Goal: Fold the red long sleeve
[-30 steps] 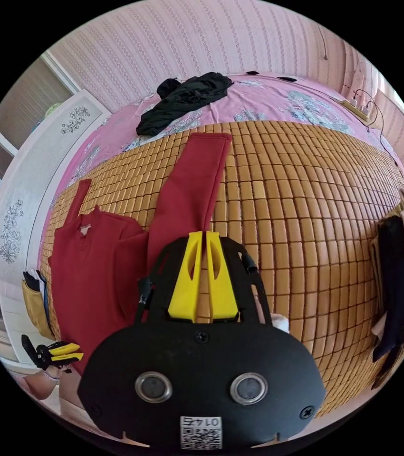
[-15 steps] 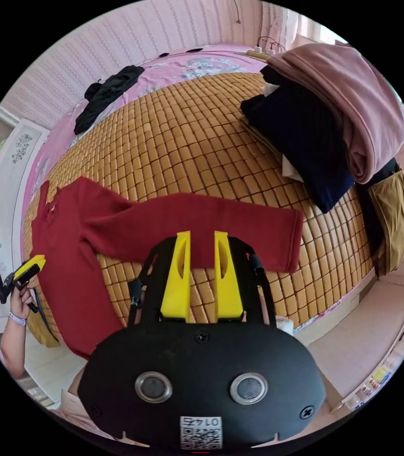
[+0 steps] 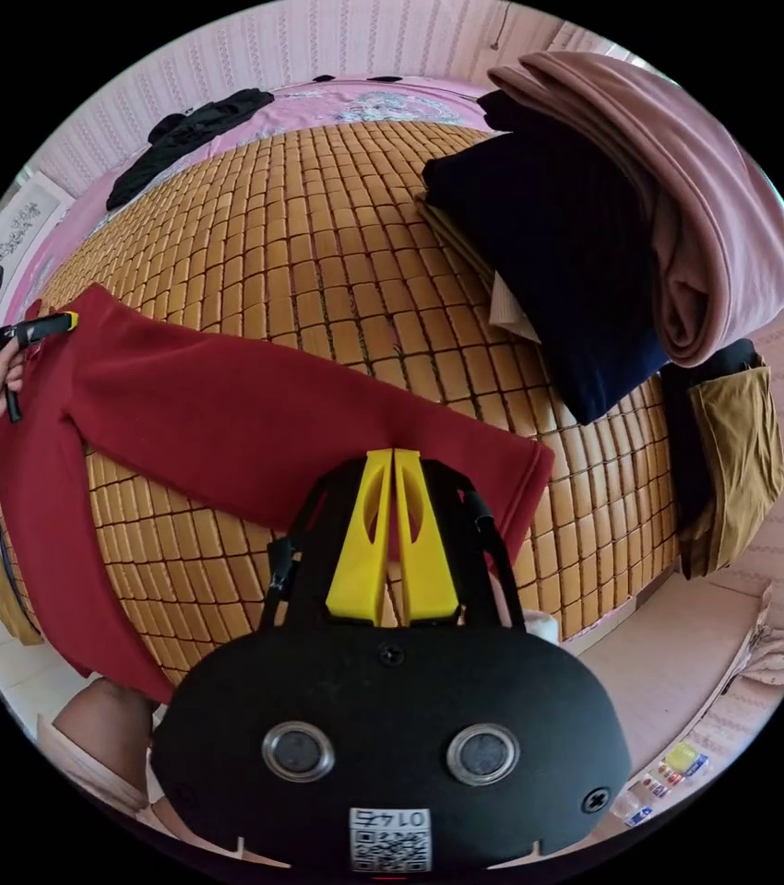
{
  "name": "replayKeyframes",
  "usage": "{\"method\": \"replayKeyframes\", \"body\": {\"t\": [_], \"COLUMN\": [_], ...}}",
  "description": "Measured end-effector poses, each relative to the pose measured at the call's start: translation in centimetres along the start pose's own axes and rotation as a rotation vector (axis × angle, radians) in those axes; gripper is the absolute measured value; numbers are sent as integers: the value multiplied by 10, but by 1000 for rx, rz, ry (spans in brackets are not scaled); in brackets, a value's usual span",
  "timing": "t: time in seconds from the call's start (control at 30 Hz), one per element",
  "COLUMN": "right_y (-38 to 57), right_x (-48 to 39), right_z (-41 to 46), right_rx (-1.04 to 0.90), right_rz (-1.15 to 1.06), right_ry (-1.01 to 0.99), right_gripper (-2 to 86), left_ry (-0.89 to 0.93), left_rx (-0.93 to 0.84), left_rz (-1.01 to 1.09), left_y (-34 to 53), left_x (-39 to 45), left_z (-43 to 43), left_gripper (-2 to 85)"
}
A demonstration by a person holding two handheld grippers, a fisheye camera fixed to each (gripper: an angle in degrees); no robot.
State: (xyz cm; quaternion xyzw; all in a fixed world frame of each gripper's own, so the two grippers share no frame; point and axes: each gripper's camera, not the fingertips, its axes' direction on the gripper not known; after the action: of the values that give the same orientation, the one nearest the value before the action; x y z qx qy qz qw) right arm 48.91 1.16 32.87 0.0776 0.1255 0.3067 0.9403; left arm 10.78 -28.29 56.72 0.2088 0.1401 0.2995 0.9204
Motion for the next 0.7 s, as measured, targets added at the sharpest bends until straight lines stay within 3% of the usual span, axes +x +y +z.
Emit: {"method": "replayKeyframes", "body": {"t": [0.1,0.3,0.47,0.6,0.7], "right_y": [-5,-26,-42,-33,-21], "right_x": [4,32,50,51,24], "right_z": [5,14,19,5,-10], "right_rx": [44,108,104,125,127], "right_rz": [58,102,222,318,246], "right_ry": [179,117,45,-17,-62], "right_gripper": [-5,-5,-8,-9,-9], "left_ry": [-21,-64,58,158,190], "left_rx": [21,53,88,159,205], "left_rz": [40,101,13,15,61], "left_y": [-21,-70,-92,-55,24], "left_x": [11,42,37,29,22], "left_z": [6,13,13,-24,-65], "left_gripper": [-7,-8,10,36,43]}}
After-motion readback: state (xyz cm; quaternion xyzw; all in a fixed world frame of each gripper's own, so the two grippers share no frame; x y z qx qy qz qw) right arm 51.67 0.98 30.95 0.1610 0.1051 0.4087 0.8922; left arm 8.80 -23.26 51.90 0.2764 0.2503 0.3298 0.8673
